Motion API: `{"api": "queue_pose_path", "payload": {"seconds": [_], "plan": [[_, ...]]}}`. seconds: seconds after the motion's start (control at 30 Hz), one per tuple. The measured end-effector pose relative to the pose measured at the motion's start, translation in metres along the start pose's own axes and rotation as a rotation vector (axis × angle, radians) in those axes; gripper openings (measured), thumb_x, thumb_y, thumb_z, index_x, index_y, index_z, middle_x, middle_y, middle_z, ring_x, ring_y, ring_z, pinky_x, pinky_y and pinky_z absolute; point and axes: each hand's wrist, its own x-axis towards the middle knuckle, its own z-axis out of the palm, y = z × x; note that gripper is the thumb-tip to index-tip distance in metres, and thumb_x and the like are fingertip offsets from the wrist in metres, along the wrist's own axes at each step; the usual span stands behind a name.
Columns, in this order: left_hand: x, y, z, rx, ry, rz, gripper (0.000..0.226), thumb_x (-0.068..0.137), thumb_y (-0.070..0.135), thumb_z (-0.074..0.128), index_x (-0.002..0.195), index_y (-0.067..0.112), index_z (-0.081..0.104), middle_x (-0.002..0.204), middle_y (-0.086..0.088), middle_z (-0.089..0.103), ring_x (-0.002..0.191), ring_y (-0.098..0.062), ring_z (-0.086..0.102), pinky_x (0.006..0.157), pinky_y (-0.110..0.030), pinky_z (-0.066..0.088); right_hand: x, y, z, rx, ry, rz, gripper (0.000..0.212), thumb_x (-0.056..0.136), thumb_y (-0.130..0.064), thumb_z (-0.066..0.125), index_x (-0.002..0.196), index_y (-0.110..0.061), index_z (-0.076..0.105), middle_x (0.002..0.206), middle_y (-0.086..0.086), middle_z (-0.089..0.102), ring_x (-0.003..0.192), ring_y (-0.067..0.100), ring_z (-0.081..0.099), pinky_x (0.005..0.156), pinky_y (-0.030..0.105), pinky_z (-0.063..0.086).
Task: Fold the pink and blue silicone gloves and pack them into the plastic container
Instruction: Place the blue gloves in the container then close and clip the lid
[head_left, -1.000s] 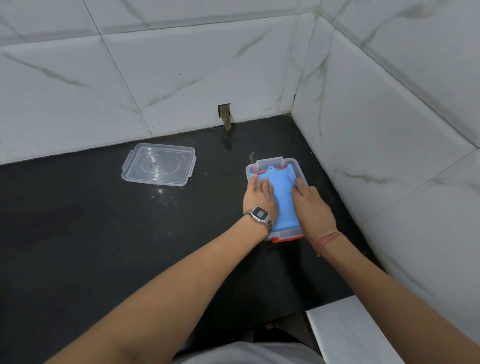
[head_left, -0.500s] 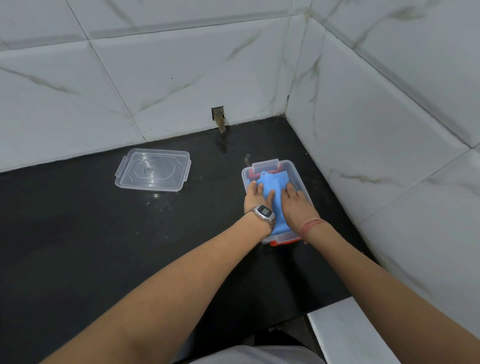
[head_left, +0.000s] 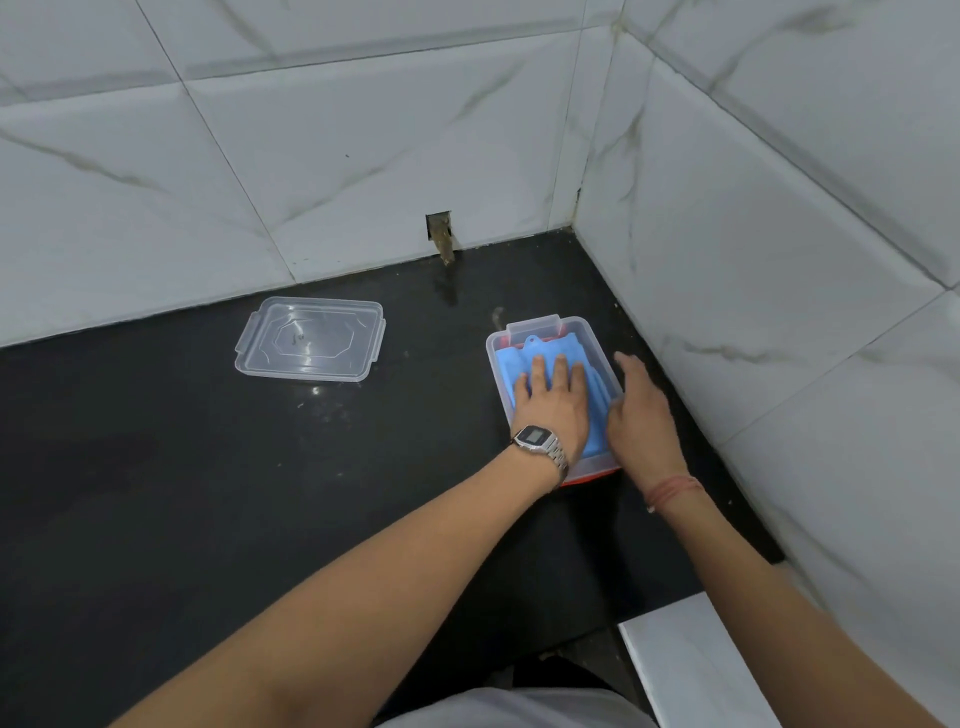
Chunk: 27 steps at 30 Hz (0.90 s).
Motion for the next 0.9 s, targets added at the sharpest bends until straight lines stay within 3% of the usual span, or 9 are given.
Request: {"api": "queue_pose_path", "payload": {"seconds": [0.07, 0.17, 0.3, 0.5, 0.63, 0.77, 0.9], "plan": [[0.008, 0.005, 0.004, -0.018, -0.001, -0.071, 0.056, 0.102, 0.031, 0.026, 0.152, 0.015, 0.007, 0.161, -0.009, 0.007, 0.145, -0.043, -0.005, 0.114, -0.061, 0.003, 0.000, 0.007, 0.003, 0.165, -0.138, 0.139, 0.051, 0.097, -0.009, 0.041, 0.146, -0.016, 0.033, 0.139, 0.018, 0.051, 0.122, 0.035, 0.054, 0.102, 0.047, 0.045], [0.017, 0.007, 0.016, -0.014, 0.022, -0.132, 0.059, 0.101, 0.045, 0.023, 0.153, 0.024, 0.003, 0.162, -0.003, 0.002, 0.145, -0.042, -0.011, 0.111, -0.064, -0.006, -0.002, 0.013, 0.007, 0.236, -0.187, 0.141, 0.046, 0.098, -0.021, 0.047, 0.142, -0.022, 0.036, 0.129, 0.012, 0.058, 0.107, 0.026, 0.062, 0.086, 0.038, 0.052], [0.023, 0.008, 0.026, -0.066, 0.040, -0.189, 0.063, 0.099, 0.052, 0.018, 0.152, 0.028, -0.006, 0.161, 0.000, -0.010, 0.145, -0.038, -0.016, 0.110, -0.061, -0.012, 0.000, 0.017, 0.013, 0.256, -0.183, 0.124, 0.049, 0.094, -0.029, 0.058, 0.138, -0.023, 0.037, 0.124, 0.005, 0.060, 0.098, 0.016, 0.060, 0.076, 0.026, 0.048], [0.032, 0.004, 0.037, -0.086, 0.010, -0.190, 0.065, 0.099, 0.052, 0.015, 0.150, 0.027, -0.017, 0.159, 0.001, -0.021, 0.144, -0.034, -0.020, 0.110, -0.060, -0.013, -0.002, 0.020, 0.012, 0.289, -0.183, 0.077, 0.043, 0.093, -0.042, 0.057, 0.129, -0.027, 0.039, 0.105, -0.010, 0.054, 0.082, 0.001, 0.056, 0.063, 0.011, 0.041], [0.037, 0.001, 0.041, -0.087, -0.019, -0.171, 0.065, 0.099, 0.052, 0.013, 0.149, 0.028, -0.018, 0.159, 0.003, -0.022, 0.144, -0.032, -0.022, 0.110, -0.059, -0.015, -0.002, 0.022, 0.014, 0.298, -0.195, 0.095, 0.041, 0.094, -0.041, 0.054, 0.129, -0.032, 0.036, 0.107, -0.012, 0.052, 0.089, 0.004, 0.058, 0.069, 0.019, 0.049], [0.041, 0.000, 0.048, -0.050, -0.035, -0.167, 0.066, 0.098, 0.053, 0.012, 0.149, 0.027, -0.020, 0.159, 0.003, -0.023, 0.144, -0.032, -0.023, 0.109, -0.058, -0.017, -0.001, 0.025, 0.018, 0.286, -0.210, 0.120, 0.048, 0.094, -0.035, 0.056, 0.134, -0.031, 0.031, 0.107, -0.015, 0.045, 0.086, 0.001, 0.050, 0.060, 0.009, 0.038], [0.044, -0.002, 0.051, -0.022, -0.047, -0.167, 0.067, 0.097, 0.054, 0.012, 0.148, 0.025, -0.021, 0.159, 0.002, -0.023, 0.143, -0.033, -0.024, 0.108, -0.059, -0.018, -0.004, 0.026, 0.020, 0.275, -0.190, 0.096, 0.047, 0.096, -0.032, 0.055, 0.134, -0.034, 0.027, 0.114, -0.011, 0.048, 0.096, 0.006, 0.054, 0.065, 0.010, 0.041]]}}
